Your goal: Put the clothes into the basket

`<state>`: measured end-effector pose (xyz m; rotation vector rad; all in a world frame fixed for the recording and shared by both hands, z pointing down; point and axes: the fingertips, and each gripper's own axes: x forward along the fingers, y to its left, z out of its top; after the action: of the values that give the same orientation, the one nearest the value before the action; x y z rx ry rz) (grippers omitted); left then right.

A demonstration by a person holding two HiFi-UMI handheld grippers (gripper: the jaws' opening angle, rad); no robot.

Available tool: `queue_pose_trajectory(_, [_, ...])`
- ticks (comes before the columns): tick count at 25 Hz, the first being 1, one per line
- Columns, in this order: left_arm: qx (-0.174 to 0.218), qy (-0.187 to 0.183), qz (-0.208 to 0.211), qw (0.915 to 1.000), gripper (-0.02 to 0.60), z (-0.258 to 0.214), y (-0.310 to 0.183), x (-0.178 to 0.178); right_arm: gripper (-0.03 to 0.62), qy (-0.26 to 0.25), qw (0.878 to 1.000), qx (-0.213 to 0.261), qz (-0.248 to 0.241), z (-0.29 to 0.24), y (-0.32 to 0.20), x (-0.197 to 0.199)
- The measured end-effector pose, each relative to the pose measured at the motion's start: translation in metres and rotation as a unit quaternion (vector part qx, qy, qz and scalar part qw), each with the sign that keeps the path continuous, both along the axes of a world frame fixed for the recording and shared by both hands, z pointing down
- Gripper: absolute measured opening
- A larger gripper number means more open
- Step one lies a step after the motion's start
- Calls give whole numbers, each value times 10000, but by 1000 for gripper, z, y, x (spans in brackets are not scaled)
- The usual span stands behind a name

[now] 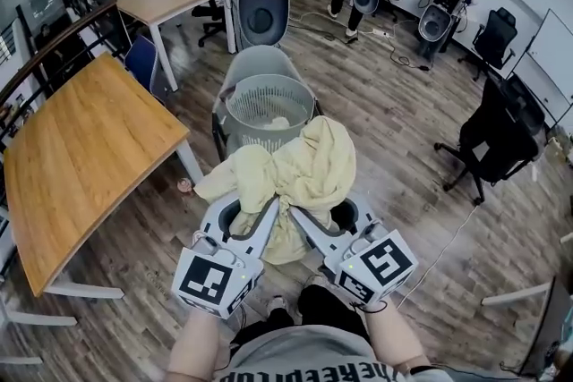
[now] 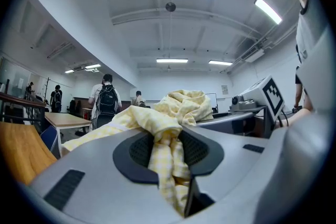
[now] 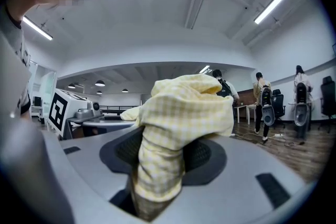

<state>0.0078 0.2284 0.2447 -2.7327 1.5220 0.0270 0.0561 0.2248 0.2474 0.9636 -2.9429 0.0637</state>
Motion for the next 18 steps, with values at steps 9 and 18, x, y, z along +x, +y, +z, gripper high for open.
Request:
queue_pose_trajectory(9, [-83, 22, -46, 10000, 104, 4, -63, 5, 209, 26, 10000, 6, 2, 3, -62, 5])
queue_pose_trajectory(18, [-110, 69, -420, 9990, 104, 10, -129, 15, 209, 34, 9994, 1, -351, 9, -132, 15])
